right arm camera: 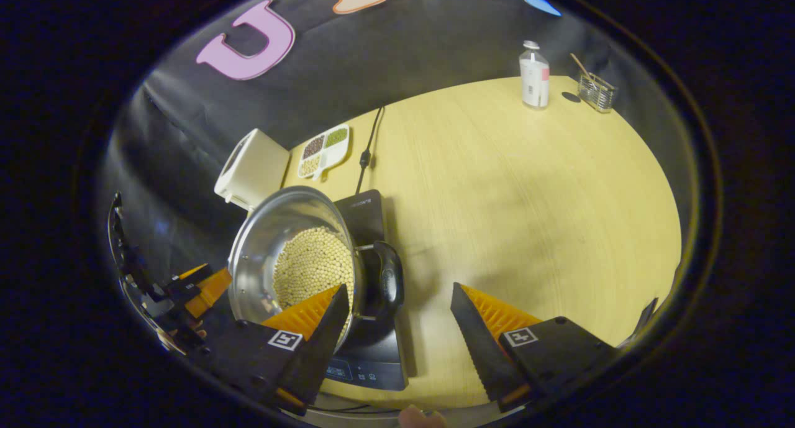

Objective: First push the handle of the pot to place it horizontally, then grasp the pot with both hands and set it on the induction cooktop.

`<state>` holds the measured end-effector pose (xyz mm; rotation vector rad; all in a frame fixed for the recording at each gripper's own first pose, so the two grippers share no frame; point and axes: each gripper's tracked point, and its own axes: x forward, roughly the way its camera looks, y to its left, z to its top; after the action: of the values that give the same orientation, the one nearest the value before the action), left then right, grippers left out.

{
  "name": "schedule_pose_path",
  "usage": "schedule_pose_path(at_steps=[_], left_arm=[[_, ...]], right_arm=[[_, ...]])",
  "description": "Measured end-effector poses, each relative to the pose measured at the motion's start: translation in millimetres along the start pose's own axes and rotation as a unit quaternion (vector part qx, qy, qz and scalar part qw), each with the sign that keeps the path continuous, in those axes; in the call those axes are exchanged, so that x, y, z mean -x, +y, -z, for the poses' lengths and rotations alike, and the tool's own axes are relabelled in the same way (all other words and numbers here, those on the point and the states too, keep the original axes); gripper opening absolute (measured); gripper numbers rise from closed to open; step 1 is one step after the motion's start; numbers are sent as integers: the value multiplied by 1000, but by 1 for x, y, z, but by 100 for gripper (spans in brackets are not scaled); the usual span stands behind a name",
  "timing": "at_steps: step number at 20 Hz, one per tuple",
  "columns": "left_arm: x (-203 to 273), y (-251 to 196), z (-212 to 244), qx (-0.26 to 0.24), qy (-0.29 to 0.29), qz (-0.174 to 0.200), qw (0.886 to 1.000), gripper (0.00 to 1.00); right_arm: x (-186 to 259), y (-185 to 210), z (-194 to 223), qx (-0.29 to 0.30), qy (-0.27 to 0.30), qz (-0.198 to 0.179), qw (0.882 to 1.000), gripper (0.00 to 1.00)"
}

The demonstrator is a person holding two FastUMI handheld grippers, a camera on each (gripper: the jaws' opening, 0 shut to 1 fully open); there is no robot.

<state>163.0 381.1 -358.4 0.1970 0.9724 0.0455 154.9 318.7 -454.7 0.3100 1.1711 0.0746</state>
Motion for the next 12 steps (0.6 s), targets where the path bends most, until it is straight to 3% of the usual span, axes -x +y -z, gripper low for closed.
schedule_pose_path(at_steps=[2, 3, 6, 7, 8, 10, 11, 12], left_arm=[[18, -8, -4, 1, -12, -11, 1000, 84], [26, -16, -6, 7, -23, -13, 1000, 85], [51, -47, 6, 44, -16, -25, 999, 84], [62, -65, 9, 61, -16, -21, 998, 84], [67, -88, 16, 76, -7, -14, 997, 84], [77, -139, 39, 95, 19, 3, 995, 84], [84, -162, 49, 99, 26, 8, 995, 85], [91, -181, 58, 100, 36, 11, 994, 85]], right_arm=[[13, -15, -3, -7, -10, -10, 1000, 94], [19, -27, -5, -6, -14, -15, 1000, 100], [36, -74, 0, -1, -10, -15, 1000, 94], [44, -92, 1, -2, -13, -15, 1000, 100], [51, -109, 2, -3, -17, -16, 1000, 94], [61, -149, 13, -2, -15, -13, 1000, 94], [64, -167, 19, -4, -14, -13, 1000, 100], [67, -181, 26, -2, -11, -14, 1000, 94]])
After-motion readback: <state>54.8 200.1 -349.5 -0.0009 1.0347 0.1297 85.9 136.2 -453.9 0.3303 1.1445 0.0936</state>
